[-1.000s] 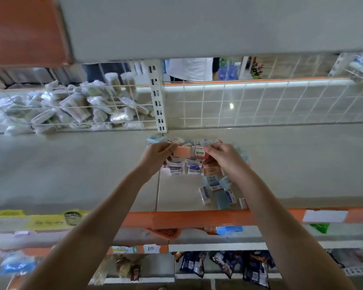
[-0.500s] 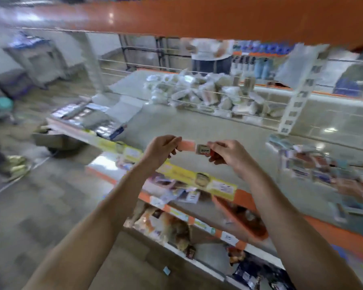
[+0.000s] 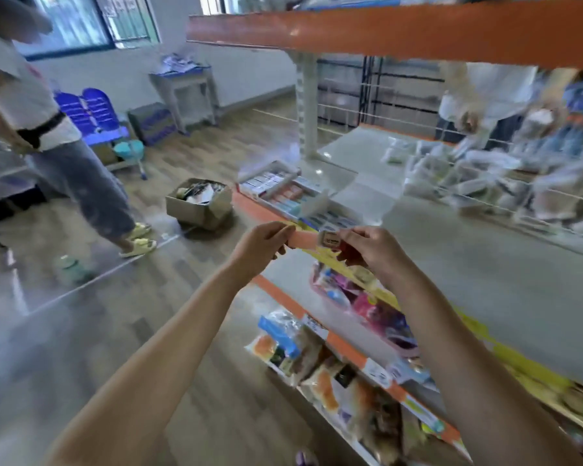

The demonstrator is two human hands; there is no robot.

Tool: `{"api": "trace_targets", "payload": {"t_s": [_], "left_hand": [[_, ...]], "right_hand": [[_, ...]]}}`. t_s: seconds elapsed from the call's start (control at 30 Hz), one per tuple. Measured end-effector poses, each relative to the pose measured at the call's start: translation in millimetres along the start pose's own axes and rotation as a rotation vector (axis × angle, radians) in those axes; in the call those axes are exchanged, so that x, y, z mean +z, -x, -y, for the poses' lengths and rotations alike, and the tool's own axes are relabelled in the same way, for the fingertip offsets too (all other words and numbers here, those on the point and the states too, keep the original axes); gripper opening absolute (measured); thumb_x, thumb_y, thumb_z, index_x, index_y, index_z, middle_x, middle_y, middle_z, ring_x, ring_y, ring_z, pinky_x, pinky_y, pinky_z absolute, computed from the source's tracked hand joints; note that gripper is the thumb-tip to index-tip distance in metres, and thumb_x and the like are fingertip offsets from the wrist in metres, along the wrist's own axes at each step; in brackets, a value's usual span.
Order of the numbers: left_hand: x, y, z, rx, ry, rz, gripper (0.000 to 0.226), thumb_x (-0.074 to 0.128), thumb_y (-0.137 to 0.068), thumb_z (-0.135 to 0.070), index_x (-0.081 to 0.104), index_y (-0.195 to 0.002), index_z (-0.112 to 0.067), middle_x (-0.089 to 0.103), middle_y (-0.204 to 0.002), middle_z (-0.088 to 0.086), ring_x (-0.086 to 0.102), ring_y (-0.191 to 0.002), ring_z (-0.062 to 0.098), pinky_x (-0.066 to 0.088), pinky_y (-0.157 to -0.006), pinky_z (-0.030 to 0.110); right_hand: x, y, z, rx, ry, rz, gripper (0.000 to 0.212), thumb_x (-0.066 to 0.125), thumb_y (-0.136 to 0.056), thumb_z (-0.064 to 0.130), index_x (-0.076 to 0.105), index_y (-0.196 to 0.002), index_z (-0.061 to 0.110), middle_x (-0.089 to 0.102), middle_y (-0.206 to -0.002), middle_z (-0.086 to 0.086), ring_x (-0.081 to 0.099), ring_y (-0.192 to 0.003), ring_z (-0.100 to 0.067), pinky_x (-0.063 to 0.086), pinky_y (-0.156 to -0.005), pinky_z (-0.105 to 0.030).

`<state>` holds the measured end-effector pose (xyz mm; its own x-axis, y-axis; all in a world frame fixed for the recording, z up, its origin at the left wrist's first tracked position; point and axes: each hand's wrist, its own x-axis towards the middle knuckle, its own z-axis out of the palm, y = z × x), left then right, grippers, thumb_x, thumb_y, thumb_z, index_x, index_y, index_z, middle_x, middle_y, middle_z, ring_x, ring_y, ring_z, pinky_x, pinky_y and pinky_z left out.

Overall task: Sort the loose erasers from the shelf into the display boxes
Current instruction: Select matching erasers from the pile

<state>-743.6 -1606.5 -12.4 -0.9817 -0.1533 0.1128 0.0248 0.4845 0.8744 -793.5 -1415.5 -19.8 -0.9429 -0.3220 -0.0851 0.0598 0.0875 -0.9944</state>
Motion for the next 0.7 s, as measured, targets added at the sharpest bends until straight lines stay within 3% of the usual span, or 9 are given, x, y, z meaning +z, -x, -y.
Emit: {"api": "trace_targets", "payload": {"t_s": [0.13,0.33,0.47,0.6,0.7], "left_hand": [[-42.7,-48.2,31.3,-0.001,0.008,-0.057,0.032,0.049,-0.096,-0.015,0.059,-0.066,-0.020,0.052,-0.053,-0.007,0.043,-0.043,-0.002,0.035,-0.048,0.014],[-96.2,-148.2,57.9,0.011,-0.021,-0.052,0.031,0.051,-0.096,-0.020,0.060,-0.066,-0.020,0.052,-0.053,-0.005,0.042,-0.040,-0.001,0.033,-0.045,0.014],[-116.2,-213.1,68.1,0.026,-0.058,-0.031,0.027,0.053,-0.095,-0.026,0.063,-0.070,-0.023,0.055,-0.058,-0.002,0.048,-0.050,0.009,0.038,-0.053,0.024],[-126.1,-261.5,87.7,0.035,-0.085,0.019,0.027,0.054,-0.092,-0.035,0.065,-0.069,-0.029,0.058,-0.056,-0.010,0.050,-0.052,0.006,0.042,-0.056,0.025],[-130.2,-297.8,102.3,0.066,-0.056,0.108,0.022,0.052,-0.095,-0.024,0.065,-0.079,-0.018,0.057,-0.061,-0.007,0.049,-0.057,0.008,0.042,-0.059,0.025]], "right_hand": [[36.4,-68.0,10.2,-0.035,0.028,0.019,0.022,0.057,-0.092,0.018,0.065,-0.091,-0.003,0.061,-0.065,-0.009,0.060,-0.045,-0.006,0.046,-0.044,-0.015],[72.8,-178.2,34.2,-0.044,0.097,0.034,0.020,0.056,-0.093,0.020,0.064,-0.076,0.013,0.065,-0.061,-0.001,0.061,-0.046,-0.005,0.047,-0.045,-0.015],[85.8,-236.1,45.1,-0.046,0.155,0.001,0.020,0.057,-0.092,0.023,0.063,-0.075,0.014,0.065,-0.067,-0.003,0.059,-0.050,-0.009,0.045,-0.048,-0.020],[97.9,-277.6,42.6,0.024,0.183,-0.008,0.024,0.058,-0.092,0.025,0.064,-0.083,0.004,0.066,-0.074,-0.006,0.059,-0.046,-0.004,0.043,-0.048,-0.017],[106.0,-305.9,37.5,0.084,0.256,-0.050,0.020,0.059,-0.091,0.026,0.062,-0.078,0.010,0.065,-0.073,-0.004,0.059,-0.047,-0.003,0.040,-0.052,-0.022]]}}
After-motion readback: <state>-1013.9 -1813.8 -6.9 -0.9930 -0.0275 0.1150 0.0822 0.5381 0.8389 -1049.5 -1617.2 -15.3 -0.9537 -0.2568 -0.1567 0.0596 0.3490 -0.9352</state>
